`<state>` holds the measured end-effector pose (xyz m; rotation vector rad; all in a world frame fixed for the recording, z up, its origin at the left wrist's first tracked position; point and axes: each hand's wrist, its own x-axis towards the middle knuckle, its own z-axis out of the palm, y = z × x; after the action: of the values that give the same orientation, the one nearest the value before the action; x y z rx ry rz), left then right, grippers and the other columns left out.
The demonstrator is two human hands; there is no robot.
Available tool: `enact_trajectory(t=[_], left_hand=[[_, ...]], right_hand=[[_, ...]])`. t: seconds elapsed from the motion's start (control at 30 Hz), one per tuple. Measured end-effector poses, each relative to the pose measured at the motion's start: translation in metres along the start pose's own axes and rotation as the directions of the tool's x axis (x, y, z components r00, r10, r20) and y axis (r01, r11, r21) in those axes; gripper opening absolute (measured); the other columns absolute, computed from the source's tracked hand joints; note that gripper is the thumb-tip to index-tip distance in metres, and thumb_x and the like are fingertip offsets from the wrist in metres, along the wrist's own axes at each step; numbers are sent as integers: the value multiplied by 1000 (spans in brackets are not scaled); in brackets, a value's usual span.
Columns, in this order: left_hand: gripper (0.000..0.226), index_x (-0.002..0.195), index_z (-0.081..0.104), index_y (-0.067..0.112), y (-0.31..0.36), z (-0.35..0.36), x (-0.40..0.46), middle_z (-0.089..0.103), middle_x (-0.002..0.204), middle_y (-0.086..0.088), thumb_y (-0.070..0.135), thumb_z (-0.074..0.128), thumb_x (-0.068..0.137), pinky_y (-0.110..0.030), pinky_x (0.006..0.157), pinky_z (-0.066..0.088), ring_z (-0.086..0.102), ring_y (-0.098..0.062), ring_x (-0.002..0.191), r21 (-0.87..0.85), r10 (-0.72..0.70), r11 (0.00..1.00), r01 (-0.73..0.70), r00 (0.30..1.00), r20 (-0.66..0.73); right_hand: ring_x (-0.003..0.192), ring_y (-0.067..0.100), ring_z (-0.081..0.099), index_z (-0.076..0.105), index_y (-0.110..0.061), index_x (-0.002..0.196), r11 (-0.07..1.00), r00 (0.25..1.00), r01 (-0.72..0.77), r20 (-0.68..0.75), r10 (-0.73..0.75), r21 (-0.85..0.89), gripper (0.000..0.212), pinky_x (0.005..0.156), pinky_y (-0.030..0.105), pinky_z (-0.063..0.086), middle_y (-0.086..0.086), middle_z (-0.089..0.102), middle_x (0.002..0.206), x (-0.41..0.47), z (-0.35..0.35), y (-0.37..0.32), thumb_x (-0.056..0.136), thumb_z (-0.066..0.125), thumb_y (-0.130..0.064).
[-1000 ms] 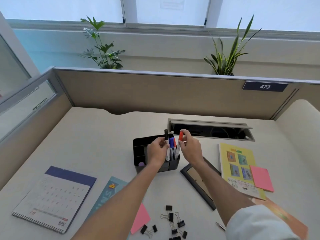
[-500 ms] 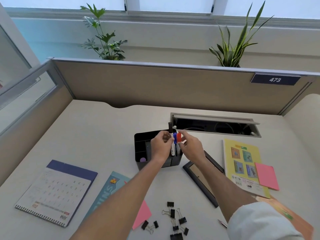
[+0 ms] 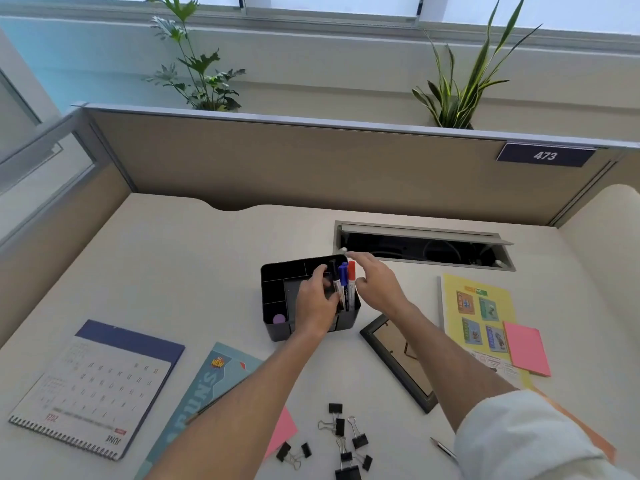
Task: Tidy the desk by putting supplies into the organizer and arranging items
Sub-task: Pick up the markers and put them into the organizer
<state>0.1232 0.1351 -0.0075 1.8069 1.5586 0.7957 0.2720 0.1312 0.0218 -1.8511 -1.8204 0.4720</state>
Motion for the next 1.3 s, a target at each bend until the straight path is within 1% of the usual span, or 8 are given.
enact_trajectory(t=[0.2, 0.3, 0.4, 0.5, 0.83, 1.03, 1.2, 1.3], left_hand=[[63, 144, 36, 19, -6, -6, 4, 55, 129, -2, 17, 64, 87, -38, 95, 47, 48, -21, 114, 142, 127, 982, -124, 992, -13], [62, 145, 35, 18, -6, -8, 6, 52, 134, -3, 19, 61, 88, -40, 94, 46, 48, -24, 113, 204, 190, 961, -187, 982, 9], [58, 143, 39, 17, -6, -9, 9, 55, 132, -3, 19, 58, 89, -41, 92, 46, 50, -25, 111, 214, 228, 950, -229, 973, 28], [53, 140, 44, 14, -8, -9, 10, 59, 128, -3, 23, 59, 89, -40, 93, 46, 51, -24, 111, 223, 267, 938, -265, 963, 20], [53, 132, 52, 16, -15, -12, 10, 63, 122, -2, 24, 69, 83, -41, 93, 47, 56, -23, 107, 313, 348, 885, -345, 936, 49], [37, 112, 61, 13, -19, -10, 10, 66, 106, -4, 19, 71, 77, -45, 81, 51, 60, -26, 93, 362, 461, 806, -468, 880, 111], [32, 117, 60, 16, -21, -7, 8, 64, 113, -2, 23, 60, 86, -44, 85, 49, 58, -25, 99, 327, 440, 830, -451, 891, 112], [33, 122, 59, 16, -17, -13, 8, 61, 123, -3, 20, 58, 89, -43, 93, 47, 56, -25, 108, 281, 443, 846, -453, 891, 103]], right_hand=[[142, 21, 29, 42, -14, 145, 988, 990, 124, 78, -117, -96, 58, 113, 38, 33, 1, 36, 154, 9, 17, -4, 88, 46, -1], [141, 22, 32, 44, -10, 144, 988, 991, 117, 72, -110, -98, 58, 115, 38, 30, 4, 38, 152, 10, 19, -5, 87, 47, -1], [129, 25, 46, 52, -7, 135, 981, 989, 144, 60, -137, -133, 51, 108, 36, 38, 6, 50, 142, 11, 16, -7, 84, 51, -4], [124, 25, 50, 56, -10, 131, 977, 988, 146, 73, -136, -157, 48, 103, 37, 43, 6, 55, 136, 9, 14, -6, 83, 55, -12], [132, 22, 45, 52, -10, 136, 982, 987, 133, 113, -118, -133, 56, 110, 35, 38, 6, 51, 142, 1, 15, -2, 81, 59, -13], [131, 19, 44, 45, -14, 140, 995, 984, 90, 160, -85, -30, 67, 101, 28, 42, 0, 37, 151, -6, 21, -1, 76, 66, -22], [132, 20, 44, 41, -15, 142, 995, 983, 89, 161, -83, -33, 71, 99, 27, 43, -1, 32, 154, -8, 24, 2, 76, 65, -18], [135, 21, 41, 39, -13, 144, 992, 984, 105, 154, -94, -63, 72, 105, 31, 42, 2, 33, 153, -8, 22, 1, 77, 65, -19]])
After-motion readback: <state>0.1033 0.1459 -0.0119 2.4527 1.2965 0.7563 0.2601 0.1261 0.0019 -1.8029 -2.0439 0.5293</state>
